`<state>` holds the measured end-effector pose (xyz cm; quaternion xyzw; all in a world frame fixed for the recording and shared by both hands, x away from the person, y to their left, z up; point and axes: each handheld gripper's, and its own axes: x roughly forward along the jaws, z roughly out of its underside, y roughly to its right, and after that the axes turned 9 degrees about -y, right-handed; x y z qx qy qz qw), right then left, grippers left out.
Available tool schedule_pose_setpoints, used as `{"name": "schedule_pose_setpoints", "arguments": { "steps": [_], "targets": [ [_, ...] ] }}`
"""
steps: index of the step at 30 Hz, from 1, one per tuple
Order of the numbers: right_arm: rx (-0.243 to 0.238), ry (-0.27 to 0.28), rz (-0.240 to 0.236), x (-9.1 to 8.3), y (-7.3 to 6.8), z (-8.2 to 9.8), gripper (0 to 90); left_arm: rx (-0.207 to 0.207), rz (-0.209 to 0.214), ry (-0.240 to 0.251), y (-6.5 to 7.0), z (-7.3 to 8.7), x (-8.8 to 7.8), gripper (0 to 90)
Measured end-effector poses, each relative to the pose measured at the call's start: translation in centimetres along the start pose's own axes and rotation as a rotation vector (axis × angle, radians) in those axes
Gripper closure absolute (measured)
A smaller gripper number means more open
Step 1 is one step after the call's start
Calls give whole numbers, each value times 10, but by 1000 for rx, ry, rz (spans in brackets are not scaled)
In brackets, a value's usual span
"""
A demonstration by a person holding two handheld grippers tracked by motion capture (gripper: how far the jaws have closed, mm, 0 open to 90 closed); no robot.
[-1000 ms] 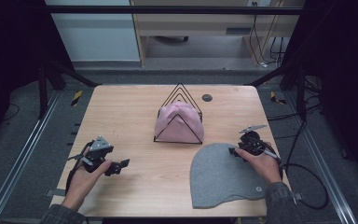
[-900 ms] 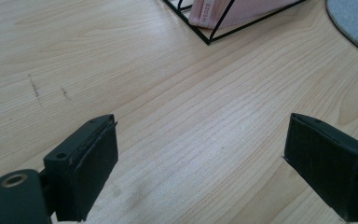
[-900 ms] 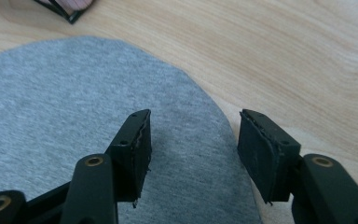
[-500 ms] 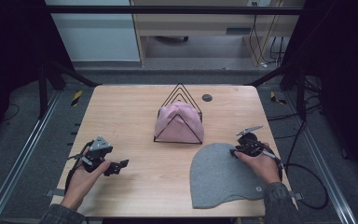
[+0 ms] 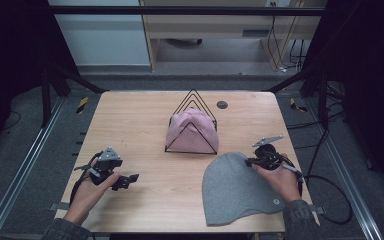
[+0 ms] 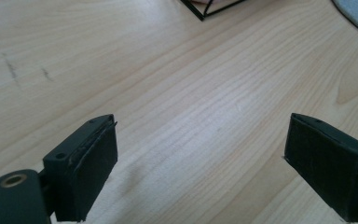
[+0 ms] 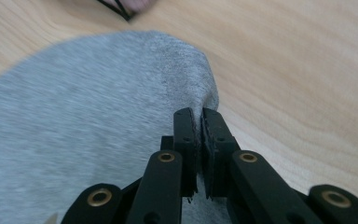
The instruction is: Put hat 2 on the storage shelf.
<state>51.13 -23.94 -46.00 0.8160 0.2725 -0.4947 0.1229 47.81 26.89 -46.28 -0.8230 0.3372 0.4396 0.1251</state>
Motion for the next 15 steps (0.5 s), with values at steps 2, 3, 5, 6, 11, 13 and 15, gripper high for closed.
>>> {"name": "schedule_pose_setpoints", "arguments": {
  "steps": [2, 3, 5, 6, 11, 13, 15],
  "targets": [
    [-40, 36, 12, -11, -9, -2, 859, 9, 7, -9, 1, 0, 0, 83],
    [-53, 49, 12, -16, -13, -2, 859, 9, 7, -9, 1, 0, 0, 83],
    [-94, 97, 17, -29, -23, -4, 859, 11, 27, -1, 3, -1, 0, 83],
    [-94, 97, 17, -29, -23, -4, 859, 11, 27, -1, 3, -1, 0, 82],
    [-184, 193, 6, -59, -50, -9, 860, 36, 110, -12, 9, -2, 4, 83],
    [-223, 203, 19, -69, -61, -14, 860, 48, 156, 3, 12, -4, 4, 83],
    [-246, 219, 19, -75, -70, -18, 861, 65, 160, 5, 15, -4, 4, 82]
  ]
}}
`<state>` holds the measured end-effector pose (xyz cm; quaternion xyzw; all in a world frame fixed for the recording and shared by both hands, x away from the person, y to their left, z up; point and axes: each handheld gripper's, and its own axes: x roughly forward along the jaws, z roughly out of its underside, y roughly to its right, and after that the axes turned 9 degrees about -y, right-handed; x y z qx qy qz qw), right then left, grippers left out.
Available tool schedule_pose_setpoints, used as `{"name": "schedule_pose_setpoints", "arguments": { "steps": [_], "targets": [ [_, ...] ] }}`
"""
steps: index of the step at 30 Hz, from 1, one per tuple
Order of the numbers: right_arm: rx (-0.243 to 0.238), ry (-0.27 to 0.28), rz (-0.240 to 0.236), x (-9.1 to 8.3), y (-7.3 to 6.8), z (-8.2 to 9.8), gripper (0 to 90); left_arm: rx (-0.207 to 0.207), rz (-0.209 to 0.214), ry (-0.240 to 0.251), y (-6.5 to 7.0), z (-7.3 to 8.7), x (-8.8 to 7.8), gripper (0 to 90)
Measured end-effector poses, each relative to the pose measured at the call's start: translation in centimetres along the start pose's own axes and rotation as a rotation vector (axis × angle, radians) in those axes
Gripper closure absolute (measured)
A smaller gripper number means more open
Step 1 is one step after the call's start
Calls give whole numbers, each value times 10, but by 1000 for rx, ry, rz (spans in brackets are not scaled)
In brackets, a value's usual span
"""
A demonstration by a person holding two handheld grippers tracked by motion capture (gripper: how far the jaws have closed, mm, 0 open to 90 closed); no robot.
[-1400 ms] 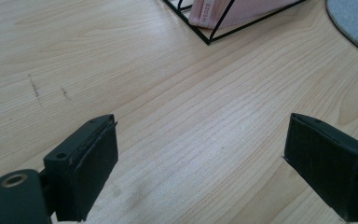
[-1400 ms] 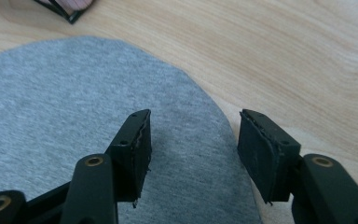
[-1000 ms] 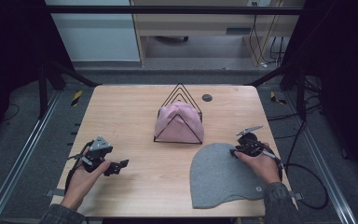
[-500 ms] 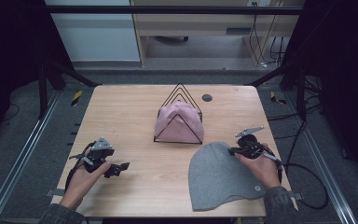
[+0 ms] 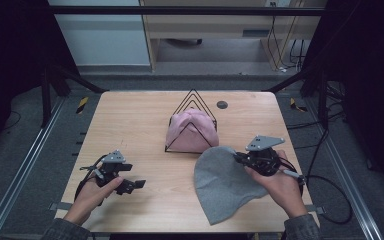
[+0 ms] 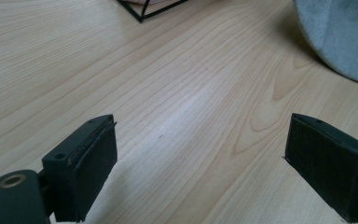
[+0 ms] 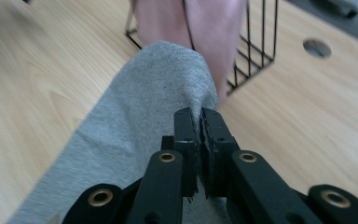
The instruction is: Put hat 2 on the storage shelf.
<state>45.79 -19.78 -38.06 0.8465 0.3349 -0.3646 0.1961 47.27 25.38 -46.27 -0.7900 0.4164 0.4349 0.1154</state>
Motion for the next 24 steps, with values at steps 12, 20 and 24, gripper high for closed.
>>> {"name": "schedule_pose_setpoints", "arguments": {
  "steps": [12, 20, 24],
  "targets": [
    [-140, 86, -37, -14, -39, -53, 862, 73, 91, 2, 14, -5, 8, 78],
    [-204, 128, -63, -17, -55, -90, 863, 99, 119, -6, 20, -8, 13, 80],
    [-227, 142, -72, -18, -62, -105, 863, 106, 125, 3, 23, -9, 13, 81]
  ]
}}
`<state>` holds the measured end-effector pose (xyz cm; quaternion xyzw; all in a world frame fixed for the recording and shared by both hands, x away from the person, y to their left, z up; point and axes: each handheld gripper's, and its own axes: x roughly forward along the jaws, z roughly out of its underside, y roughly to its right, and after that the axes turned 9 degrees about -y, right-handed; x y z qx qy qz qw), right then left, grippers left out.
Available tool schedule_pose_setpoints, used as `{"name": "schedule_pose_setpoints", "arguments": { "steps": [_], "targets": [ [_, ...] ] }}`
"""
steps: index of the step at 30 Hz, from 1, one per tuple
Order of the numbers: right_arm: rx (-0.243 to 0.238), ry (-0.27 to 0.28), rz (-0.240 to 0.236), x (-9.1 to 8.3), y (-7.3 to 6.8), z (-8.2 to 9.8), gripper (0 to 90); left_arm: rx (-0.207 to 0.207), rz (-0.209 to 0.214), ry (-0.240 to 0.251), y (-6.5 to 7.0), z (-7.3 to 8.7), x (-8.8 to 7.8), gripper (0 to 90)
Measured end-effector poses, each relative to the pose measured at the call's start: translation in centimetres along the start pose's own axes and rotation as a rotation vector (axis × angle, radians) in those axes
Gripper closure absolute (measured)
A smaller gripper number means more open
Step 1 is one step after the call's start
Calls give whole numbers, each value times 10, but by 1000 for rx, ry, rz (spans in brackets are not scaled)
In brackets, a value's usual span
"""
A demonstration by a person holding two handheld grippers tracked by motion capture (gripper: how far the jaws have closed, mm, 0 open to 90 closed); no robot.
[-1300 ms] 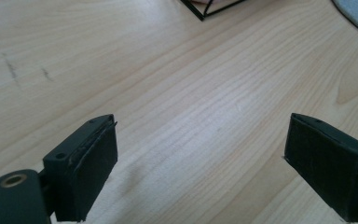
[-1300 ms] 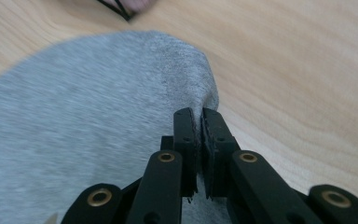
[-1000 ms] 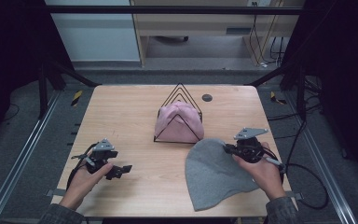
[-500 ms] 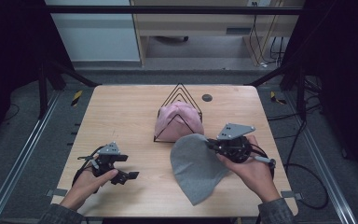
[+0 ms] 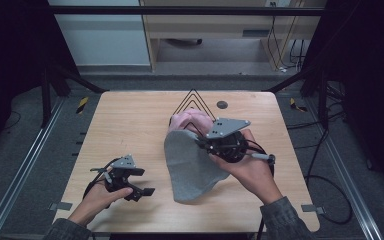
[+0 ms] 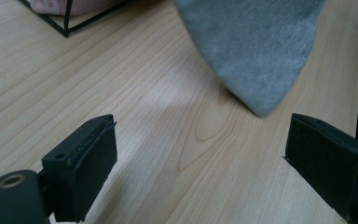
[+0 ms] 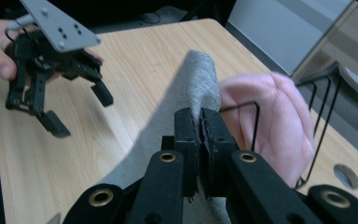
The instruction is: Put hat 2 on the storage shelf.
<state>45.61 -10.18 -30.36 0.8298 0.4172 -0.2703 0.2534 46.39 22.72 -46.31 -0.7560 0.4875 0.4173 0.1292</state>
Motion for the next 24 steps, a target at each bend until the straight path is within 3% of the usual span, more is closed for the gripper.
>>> {"name": "schedule_pose_setpoints", "arguments": {
  "steps": [7, 14, 20, 24],
  "targets": [
    [-52, 16, -16, -1, -5, -22, 863, 19, -3, 3, 3, -3, 2, 85],
    [-68, 47, -44, -11, -3, -35, 863, 33, -12, 22, 1, -9, -1, 98],
    [-90, 42, -41, -19, -5, -43, 863, 73, -41, 38, 2, -38, -18, 121],
    [-95, 42, -33, -23, -7, -47, 863, 122, -54, 31, 7, -60, -25, 124]
  ]
}}
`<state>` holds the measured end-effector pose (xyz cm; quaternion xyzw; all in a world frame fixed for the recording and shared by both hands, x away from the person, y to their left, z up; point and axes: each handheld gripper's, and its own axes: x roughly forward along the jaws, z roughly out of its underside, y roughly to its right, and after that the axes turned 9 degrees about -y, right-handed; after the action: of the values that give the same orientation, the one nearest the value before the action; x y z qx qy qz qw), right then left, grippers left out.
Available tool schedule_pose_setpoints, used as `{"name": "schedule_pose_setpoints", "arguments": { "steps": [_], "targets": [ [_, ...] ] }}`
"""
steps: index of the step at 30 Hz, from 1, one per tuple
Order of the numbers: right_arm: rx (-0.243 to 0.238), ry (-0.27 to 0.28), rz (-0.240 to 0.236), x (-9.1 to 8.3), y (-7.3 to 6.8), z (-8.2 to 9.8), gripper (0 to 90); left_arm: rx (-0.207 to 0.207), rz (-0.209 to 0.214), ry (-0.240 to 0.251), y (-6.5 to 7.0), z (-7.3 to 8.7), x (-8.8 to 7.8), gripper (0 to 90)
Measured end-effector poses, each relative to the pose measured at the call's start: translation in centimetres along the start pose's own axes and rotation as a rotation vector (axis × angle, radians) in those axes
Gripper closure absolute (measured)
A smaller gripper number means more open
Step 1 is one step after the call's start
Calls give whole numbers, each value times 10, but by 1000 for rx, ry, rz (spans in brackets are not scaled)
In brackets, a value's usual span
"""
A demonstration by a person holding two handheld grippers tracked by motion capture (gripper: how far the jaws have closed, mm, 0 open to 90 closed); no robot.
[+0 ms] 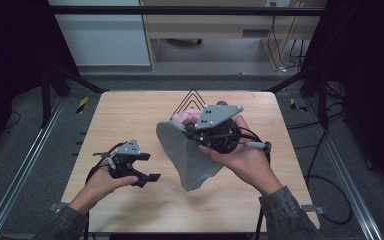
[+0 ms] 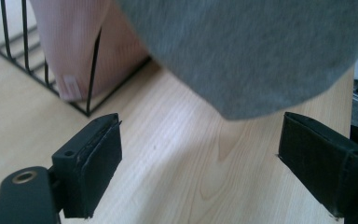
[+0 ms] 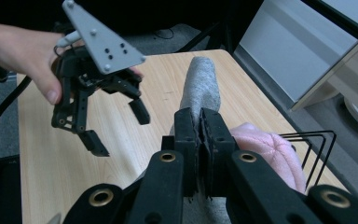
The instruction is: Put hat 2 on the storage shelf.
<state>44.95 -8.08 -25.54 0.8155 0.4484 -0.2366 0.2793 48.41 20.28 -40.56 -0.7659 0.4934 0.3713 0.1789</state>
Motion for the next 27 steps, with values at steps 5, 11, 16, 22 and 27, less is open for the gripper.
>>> {"name": "schedule_pose_setpoints", "arguments": {
  "steps": [5, 11, 16, 22, 27],
  "targets": [
    [-7, 4, -2, -2, -1, -2, 863, 20, 2, 14, -4, -16, 0, 127],
    [-4, 4, 0, -3, -2, -1, 862, 22, -7, 25, -5, -26, 6, 150],
    [8, 3, 3, -2, -2, 1, 862, 28, 30, 12, -10, -33, 21, 202],
    [34, -1, 12, 1, 2, 9, 862, 44, 31, 20, -10, -43, 31, 539],
    [70, -8, 31, 0, 7, 22, 862, 40, 28, 84, -3, -52, 37, 821]
  ]
}}
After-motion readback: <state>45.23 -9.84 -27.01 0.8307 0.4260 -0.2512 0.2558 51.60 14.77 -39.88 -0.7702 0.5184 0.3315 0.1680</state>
